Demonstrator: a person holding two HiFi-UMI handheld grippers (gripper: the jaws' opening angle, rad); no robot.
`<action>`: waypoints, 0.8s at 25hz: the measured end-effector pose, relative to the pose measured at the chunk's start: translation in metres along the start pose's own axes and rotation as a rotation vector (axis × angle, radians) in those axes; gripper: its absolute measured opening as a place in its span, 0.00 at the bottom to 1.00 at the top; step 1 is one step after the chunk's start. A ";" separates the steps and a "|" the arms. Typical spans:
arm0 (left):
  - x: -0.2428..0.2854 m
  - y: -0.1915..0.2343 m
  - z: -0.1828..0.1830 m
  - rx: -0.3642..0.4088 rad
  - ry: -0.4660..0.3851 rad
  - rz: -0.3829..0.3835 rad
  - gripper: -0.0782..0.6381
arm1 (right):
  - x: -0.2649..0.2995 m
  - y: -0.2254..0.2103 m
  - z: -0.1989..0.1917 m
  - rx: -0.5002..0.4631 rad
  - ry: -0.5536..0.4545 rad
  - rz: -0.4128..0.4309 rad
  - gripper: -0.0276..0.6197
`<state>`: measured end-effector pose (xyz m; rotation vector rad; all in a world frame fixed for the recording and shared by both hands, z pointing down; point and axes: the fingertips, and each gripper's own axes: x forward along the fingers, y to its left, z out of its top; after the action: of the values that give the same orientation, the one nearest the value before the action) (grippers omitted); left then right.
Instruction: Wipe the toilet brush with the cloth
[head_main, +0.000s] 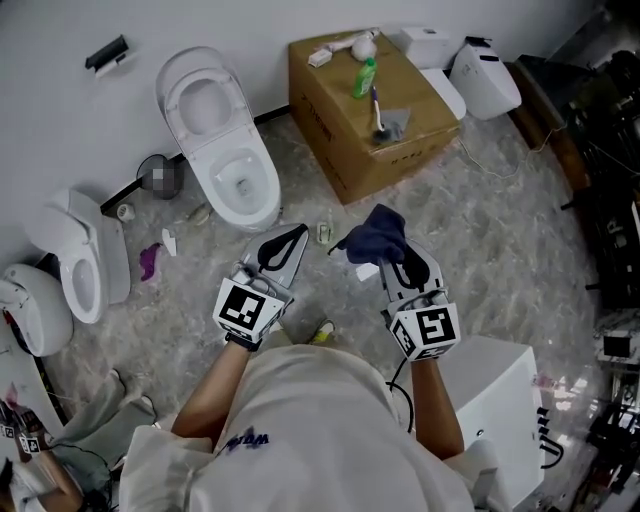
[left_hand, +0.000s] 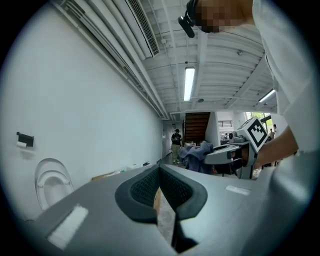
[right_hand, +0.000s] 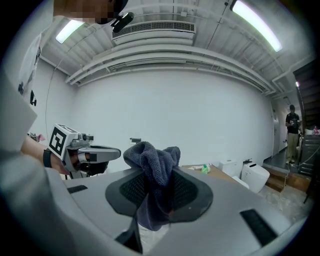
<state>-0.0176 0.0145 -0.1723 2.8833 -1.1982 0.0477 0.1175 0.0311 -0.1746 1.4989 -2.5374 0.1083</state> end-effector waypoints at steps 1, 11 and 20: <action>0.001 0.003 0.000 0.000 0.001 0.001 0.11 | 0.003 0.001 0.001 -0.001 -0.003 0.002 0.21; 0.007 0.012 -0.001 -0.017 -0.003 0.005 0.11 | 0.021 0.003 0.002 -0.017 0.015 0.028 0.21; 0.002 0.018 -0.008 -0.046 -0.010 0.033 0.11 | 0.029 0.009 -0.005 -0.025 0.050 0.060 0.21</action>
<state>-0.0291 0.0005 -0.1645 2.8282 -1.2311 0.0065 0.0968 0.0115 -0.1636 1.3940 -2.5357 0.1208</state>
